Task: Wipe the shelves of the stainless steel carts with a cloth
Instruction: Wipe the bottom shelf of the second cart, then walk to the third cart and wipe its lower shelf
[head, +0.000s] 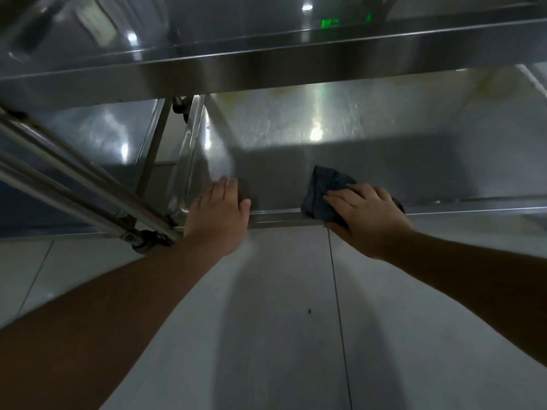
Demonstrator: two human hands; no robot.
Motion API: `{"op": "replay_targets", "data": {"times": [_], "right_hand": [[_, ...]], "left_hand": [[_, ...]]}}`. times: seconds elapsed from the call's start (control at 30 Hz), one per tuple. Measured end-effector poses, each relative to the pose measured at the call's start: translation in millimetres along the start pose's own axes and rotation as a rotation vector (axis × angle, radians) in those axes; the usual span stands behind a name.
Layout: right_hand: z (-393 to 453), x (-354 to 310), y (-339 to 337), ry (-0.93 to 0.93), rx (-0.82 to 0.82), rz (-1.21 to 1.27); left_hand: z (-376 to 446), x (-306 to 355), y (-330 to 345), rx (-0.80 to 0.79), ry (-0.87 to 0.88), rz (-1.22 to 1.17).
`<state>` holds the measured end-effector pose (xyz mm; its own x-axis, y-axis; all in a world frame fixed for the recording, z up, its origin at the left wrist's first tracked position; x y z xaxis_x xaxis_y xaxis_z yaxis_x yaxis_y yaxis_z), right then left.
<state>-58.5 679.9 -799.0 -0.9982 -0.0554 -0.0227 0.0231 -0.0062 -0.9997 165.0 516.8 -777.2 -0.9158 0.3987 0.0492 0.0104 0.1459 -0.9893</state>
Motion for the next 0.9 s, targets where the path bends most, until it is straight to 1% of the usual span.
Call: {"op": "replay_targets", "data": {"times": [0.07,0.13,0.2,0.3,0.33,0.4,0.47,0.57,0.63,0.77,0.9], "right_hand": [[-4.4,-4.1,-2.3,-0.062,0.027,-0.025],[-6.0,-5.8,-7.9,-0.105,0.019,-0.037],[-5.4,-8.0,-15.6,-0.12,-0.044,-0.017],[-8.9,-9.0,-31.0,-0.094,-0.151,0.072],[-12.4,-10.2,-36.9,-0.073,-0.173,0.109],[-24.1,-16.2,-47.9,-0.027,-0.211,0.195],[-43.8,-25.1,-55.2,0.038,-0.287,0.295],[-85.0,-41.1,-59.7,0.137,-0.464,0.38],[-117.6,-55.2,-67.6,0.187,-0.527,0.425],[-173.4,-85.1,-118.4,0.282,-0.595,0.511],[-206.2,-98.0,-213.8,0.382,-0.641,0.565]], "left_hand": [[-10.4,12.7,-0.5,0.011,0.058,-0.016],[-20.0,21.4,1.7,0.029,0.15,0.03],[-32.3,23.7,1.4,0.048,0.207,0.065],[-57.5,35.6,0.0,0.092,0.28,0.076],[-66.9,43.5,1.4,0.07,0.315,0.086],[-87.9,60.1,2.8,-0.025,0.361,0.091],[-111.7,72.6,0.3,-0.133,0.356,0.098],[-150.8,80.0,-10.6,-0.297,0.331,0.169],[-175.8,79.3,-27.4,-0.397,0.294,0.214],[-221.6,85.8,-92.7,-0.527,0.279,0.264],[-250.7,99.7,-189.4,-0.556,0.253,0.273]]}}
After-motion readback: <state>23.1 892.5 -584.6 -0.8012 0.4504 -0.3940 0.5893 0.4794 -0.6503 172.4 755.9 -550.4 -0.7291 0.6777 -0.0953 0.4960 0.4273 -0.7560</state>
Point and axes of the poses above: each hand's wrist, its own z-axis towards the middle knuckle, its own y-axis out of the palm, x = y × z, the point moved 6 cm from there along z, towards the middle knuckle, and after that the axes turned 10 degrees about -y, right-handed, at the moved point
